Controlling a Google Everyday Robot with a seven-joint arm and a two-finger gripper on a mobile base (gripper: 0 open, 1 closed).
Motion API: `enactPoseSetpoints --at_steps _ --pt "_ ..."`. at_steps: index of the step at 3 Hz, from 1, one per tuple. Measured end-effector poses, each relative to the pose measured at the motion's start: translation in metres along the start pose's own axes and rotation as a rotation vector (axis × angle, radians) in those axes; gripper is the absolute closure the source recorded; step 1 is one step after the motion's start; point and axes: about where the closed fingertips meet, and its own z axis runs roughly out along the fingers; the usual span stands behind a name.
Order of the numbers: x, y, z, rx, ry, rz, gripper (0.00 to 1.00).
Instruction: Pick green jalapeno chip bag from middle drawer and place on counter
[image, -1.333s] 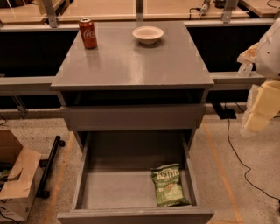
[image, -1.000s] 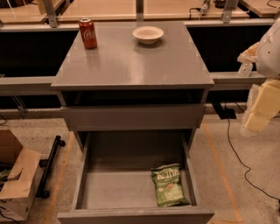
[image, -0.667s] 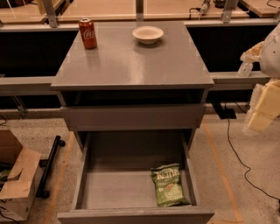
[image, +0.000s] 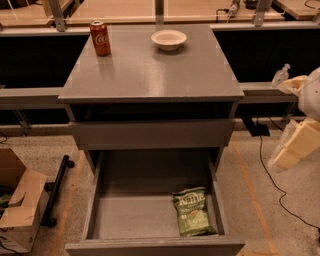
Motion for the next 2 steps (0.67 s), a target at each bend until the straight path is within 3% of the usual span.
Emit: enactPoseSetpoints --at_steps 1,2 --pt "0.0035 -0.0127 0.0422 0.075 -0.101 0.082 0.00" --pt "0.0072 -0.0142 0.0472 0.047 -0.094 0.089 0.00"
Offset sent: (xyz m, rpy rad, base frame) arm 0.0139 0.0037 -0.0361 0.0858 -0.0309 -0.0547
